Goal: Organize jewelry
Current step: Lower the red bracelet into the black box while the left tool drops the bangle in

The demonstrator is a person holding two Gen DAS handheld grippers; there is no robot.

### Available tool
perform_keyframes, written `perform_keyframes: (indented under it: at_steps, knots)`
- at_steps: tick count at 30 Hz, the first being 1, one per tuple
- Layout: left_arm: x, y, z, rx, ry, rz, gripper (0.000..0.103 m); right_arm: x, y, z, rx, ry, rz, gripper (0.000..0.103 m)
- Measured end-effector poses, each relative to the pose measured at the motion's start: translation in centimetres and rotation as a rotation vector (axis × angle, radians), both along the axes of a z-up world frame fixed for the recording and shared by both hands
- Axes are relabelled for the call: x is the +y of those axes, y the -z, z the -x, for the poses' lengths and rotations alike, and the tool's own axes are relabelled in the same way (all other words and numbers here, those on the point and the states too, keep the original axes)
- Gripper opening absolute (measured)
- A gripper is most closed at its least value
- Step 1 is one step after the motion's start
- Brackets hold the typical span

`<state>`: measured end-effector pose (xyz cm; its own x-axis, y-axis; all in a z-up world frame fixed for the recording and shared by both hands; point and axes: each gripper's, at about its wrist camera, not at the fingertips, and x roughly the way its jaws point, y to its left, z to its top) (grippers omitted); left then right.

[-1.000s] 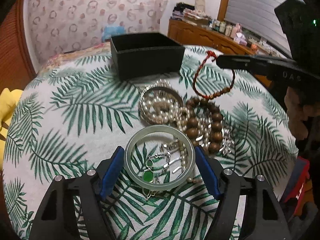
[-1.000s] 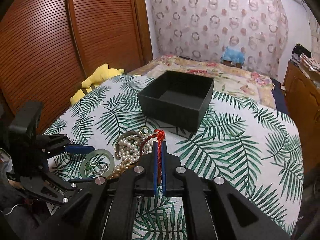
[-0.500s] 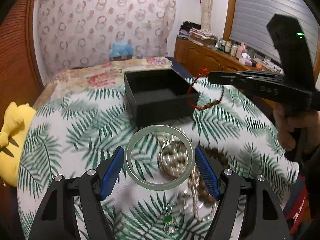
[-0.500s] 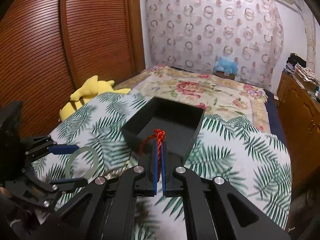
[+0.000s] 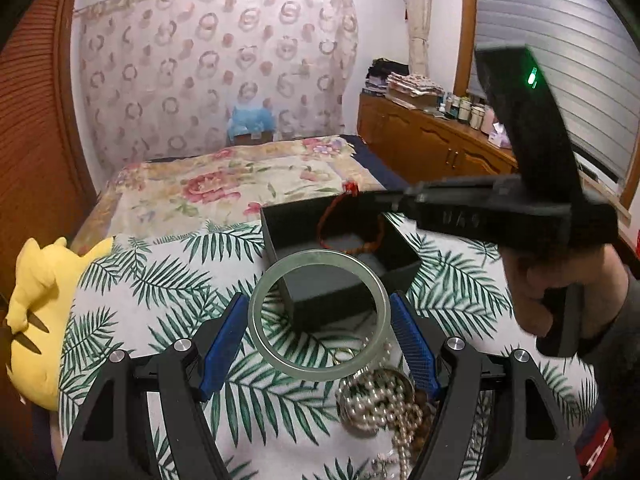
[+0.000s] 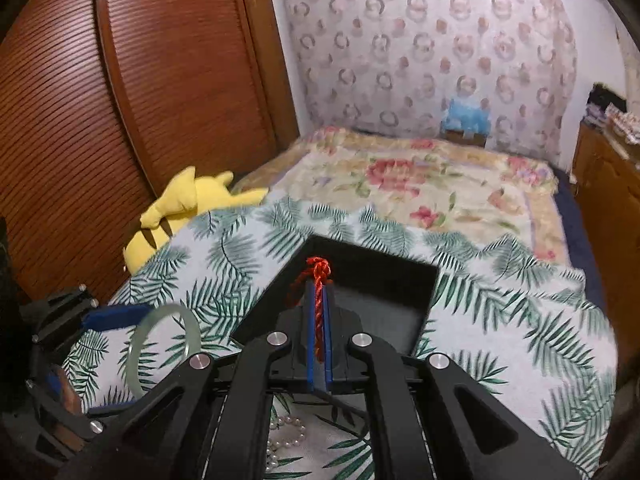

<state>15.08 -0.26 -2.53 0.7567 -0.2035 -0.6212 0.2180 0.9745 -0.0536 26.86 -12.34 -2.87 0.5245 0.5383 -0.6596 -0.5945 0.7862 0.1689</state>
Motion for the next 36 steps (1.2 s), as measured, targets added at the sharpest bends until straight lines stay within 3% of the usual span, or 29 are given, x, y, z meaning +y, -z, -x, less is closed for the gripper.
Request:
perform_keyframes:
  at_steps: [2, 3, 4, 24, 29, 31, 36]
  knots:
    - [-0.3, 0.2, -1.0, 0.007, -0.005, -0.008, 0.069, -0.2, 0.6, -0.8, 0.023, 0.012, -0.003, 0.014]
    - [-0.4, 0.3, -1.2, 0.009, -0.004, -0.012, 0.069, -0.5, 0.9, -1.1, 0.038, 0.02, -0.015, 0.027]
    - [-0.6, 0.4, -1.6, 0.011, -0.004, -0.016, 0.069, -0.8, 1.0, -1.3, 0.045, 0.028, -0.028, 0.033]
    - [-4.9, 2.6, -10.1, 0.063, -0.027, -0.127, 0.069, -9.2, 2.9, 1.7, -0.001, 0.114, -0.02, 0.033]
    - [-5.4, 3.0, -10.2, 0.065, -0.04, -0.143, 0.07, -10.0, 3.0, 2.6, -0.012, 0.115, -0.023, 0.033]
    - [-5.4, 2.9, -9.8, 0.059, -0.034, -0.136, 0.077, -10.3, 2.9, 3.1, -0.018, 0.116, -0.03, 0.033]
    - [-5.1, 2.1, -7.7, 0.04, -0.014, -0.108, 0.078, -11.0, 3.4, 5.6, -0.023, 0.123, -0.039, 0.033]
